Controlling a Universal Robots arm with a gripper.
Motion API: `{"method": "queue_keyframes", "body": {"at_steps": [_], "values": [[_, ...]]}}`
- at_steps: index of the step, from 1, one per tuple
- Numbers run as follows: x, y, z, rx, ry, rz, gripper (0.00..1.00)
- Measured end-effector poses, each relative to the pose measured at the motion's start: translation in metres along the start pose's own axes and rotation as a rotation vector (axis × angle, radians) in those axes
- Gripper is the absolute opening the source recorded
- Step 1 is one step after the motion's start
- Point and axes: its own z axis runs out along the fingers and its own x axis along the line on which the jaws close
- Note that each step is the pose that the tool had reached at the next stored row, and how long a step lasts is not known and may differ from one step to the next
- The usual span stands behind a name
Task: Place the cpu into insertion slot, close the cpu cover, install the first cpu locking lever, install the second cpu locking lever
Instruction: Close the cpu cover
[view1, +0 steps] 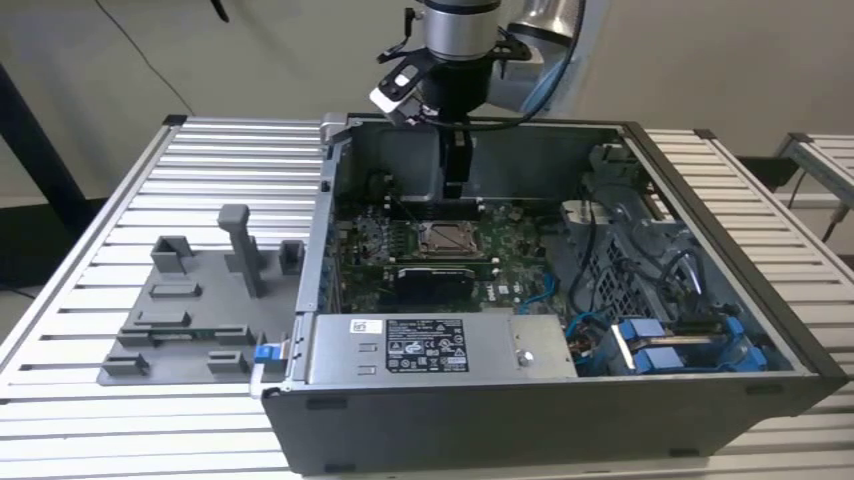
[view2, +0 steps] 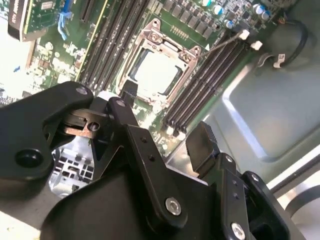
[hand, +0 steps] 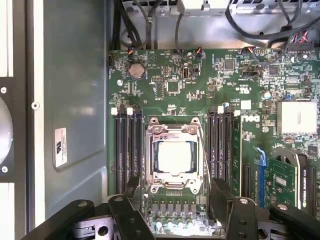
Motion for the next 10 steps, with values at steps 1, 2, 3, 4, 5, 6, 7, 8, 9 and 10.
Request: {"method": "queue_keyframes", "body": {"at_steps": [1, 2, 3, 4, 5, 6, 7, 8, 9, 10], "values": [[0.0, 0.0, 0.0, 0.0, -0.0001, 0.0, 0.68], [0.0, 0.0, -0.0001, 0.0002, -0.0002, 0.0, 0.68], [0.0, 0.0, -0.0001, 0.0002, -0.0002, 0.0, 0.68], [0.0, 0.0, -0.0001, 0.0001, -0.0002, 0.0, 0.68], [0.0, 0.0, -0.0001, 0.0001, -0.0002, 0.0, 0.68], [0.0, 0.0, -0.0001, 0.0001, -0.0002, 0.0, 0.68], [0.0, 0.0, -0.0001, 0.0003, -0.0002, 0.0, 0.66], [0.0, 0.0, -0.0001, 0.0004, -0.0002, 0.0, 0.66], [0.0, 0.0, -0.0001, 0.0005, -0.0002, 0.0, 0.6], [0.0, 0.0, -0.0002, 0.0004, -0.0003, 0.0, 0.53]]}}
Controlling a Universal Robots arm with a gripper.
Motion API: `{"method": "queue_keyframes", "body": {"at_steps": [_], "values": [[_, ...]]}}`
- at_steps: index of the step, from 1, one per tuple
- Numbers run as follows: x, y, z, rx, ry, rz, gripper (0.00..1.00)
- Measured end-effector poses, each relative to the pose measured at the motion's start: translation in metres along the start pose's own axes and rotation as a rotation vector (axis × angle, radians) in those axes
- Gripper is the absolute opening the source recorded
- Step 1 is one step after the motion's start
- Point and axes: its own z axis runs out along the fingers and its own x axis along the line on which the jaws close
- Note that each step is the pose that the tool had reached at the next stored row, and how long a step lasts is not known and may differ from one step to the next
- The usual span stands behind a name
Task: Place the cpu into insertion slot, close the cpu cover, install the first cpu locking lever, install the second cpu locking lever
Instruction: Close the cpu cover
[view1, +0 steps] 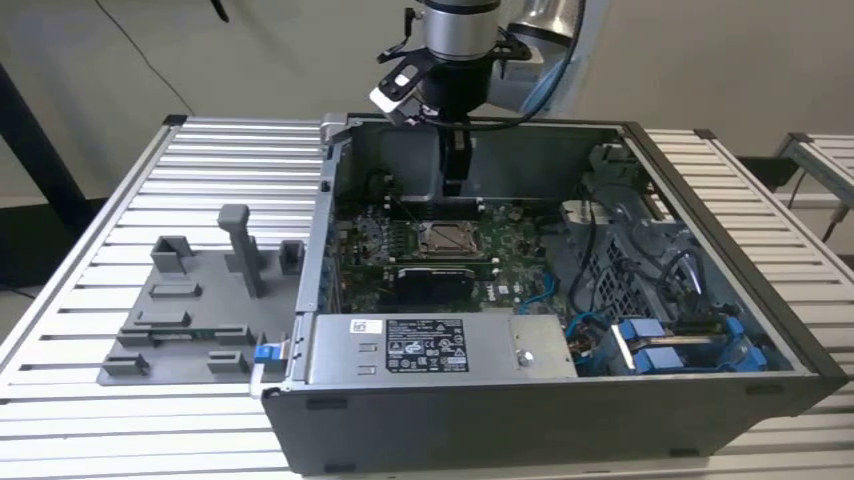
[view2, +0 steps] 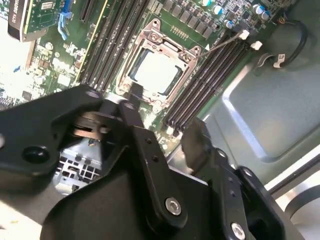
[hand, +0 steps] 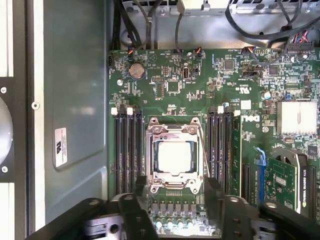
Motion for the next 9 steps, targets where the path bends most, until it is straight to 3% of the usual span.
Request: {"method": "queue_keyframes", "body": {"at_steps": [1, 6, 7, 9], "values": [[0.0, 0.0, 0.0, 0.0001, 0.0, 0.0, 0.53], [0.0, 0.0, 0.0, 0.0002, 0.0, 0.0, 0.3], [0.0, 0.0, 0.0, 0.0002, 0.0, 0.0, 0.3], [0.0, 0.0, 0.0, 0.0002, 0.0, 0.0, 0.18]]}}
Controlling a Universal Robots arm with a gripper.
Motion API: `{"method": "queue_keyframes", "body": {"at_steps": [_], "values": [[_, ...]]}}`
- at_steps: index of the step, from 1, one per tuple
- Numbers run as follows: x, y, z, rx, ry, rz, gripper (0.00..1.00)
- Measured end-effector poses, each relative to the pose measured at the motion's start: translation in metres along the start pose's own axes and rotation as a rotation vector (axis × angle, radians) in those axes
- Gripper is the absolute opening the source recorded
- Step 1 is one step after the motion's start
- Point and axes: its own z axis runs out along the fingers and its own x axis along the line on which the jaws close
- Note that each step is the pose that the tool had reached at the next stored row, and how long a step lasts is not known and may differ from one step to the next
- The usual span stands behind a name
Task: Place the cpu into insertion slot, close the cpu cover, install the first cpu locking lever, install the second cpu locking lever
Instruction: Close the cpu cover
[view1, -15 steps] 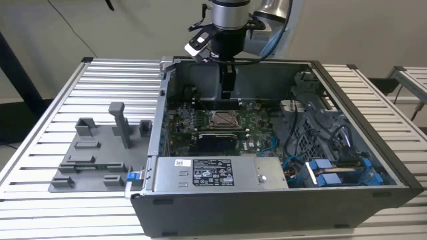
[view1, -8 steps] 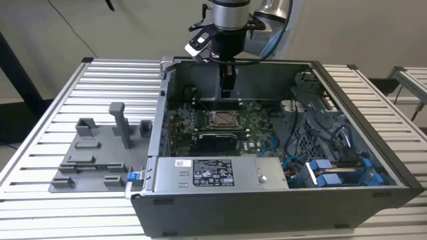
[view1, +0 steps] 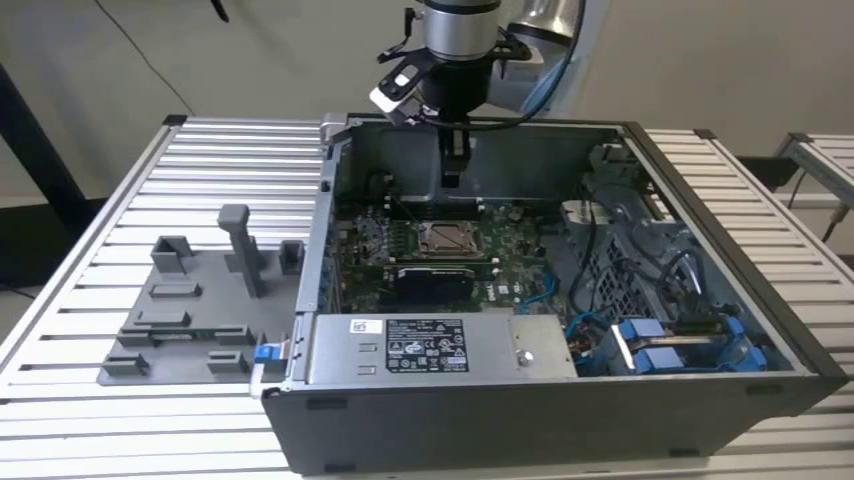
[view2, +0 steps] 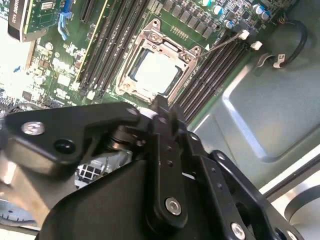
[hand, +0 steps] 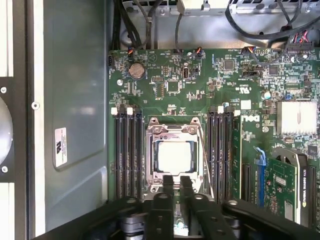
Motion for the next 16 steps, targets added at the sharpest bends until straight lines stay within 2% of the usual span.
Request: {"method": "queue_keyframes", "body": {"at_steps": [1, 3, 4, 8, 12, 13, 16], "values": [[0.0, 0.0, 0.0, 0.0, 0.0, 0.0, 0.12], [0.0, 0.0001, 0.0, 0.0026, 0.0007, 0.0, 0.11], [0.0, 0.0001, 0.0, 0.0066, 0.0027, 0.0, 0.11], [0.0, 0.0, 0.0001, 0.0284, 0.0205, 0.001, 0.11], [0.0, -0.0019, -0.0001, 0.0451, 0.0277, -0.006, 0.11], [-0.0001, -0.0027, -0.0002, 0.0508, 0.0315, -0.008, 0.11], [-0.0001, -0.0048, -0.0002, 0.0687, 0.0503, -0.01, 0.11]]}}
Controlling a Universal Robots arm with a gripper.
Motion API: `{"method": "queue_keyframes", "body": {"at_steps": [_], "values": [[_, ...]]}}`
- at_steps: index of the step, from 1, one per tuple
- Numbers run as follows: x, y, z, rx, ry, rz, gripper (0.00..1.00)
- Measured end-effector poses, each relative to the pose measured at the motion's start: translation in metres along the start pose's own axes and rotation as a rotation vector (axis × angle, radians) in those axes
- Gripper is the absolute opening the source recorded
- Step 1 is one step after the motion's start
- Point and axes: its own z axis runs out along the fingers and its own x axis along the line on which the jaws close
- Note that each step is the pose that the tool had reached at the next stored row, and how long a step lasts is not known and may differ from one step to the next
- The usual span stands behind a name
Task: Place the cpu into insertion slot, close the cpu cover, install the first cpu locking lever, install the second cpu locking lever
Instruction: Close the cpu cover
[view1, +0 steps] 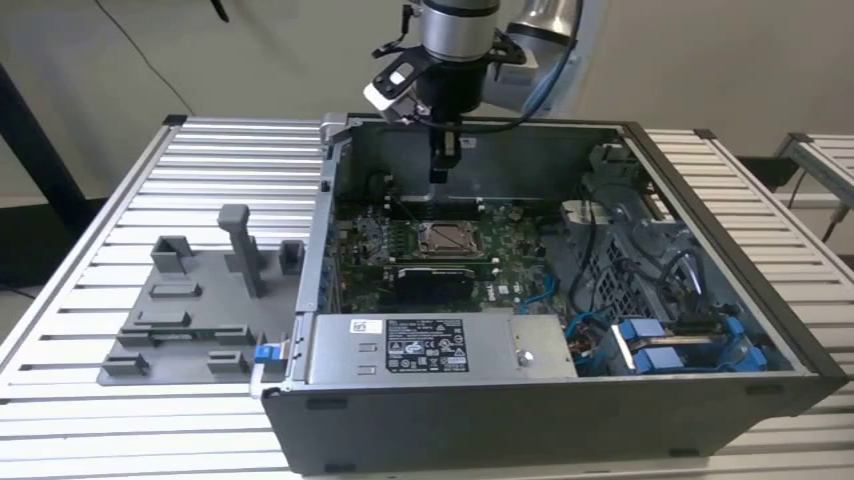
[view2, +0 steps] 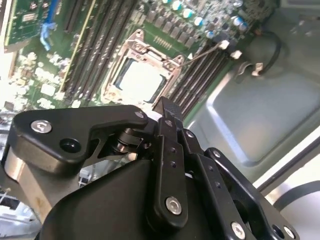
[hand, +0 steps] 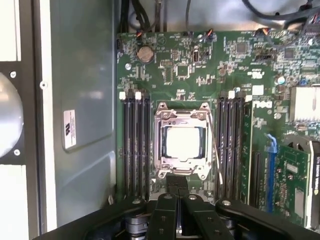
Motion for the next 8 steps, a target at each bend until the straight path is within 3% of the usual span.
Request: {"method": "queue_keyframes", "body": {"at_steps": [5, 8], "values": [[0.0, -0.0026, 0.0001, 0.0335, 0.0386, -0.007, 0.11], [0.0, -0.0043, 0.0001, 0.057, 0.0517, -0.011, 0.11]]}}
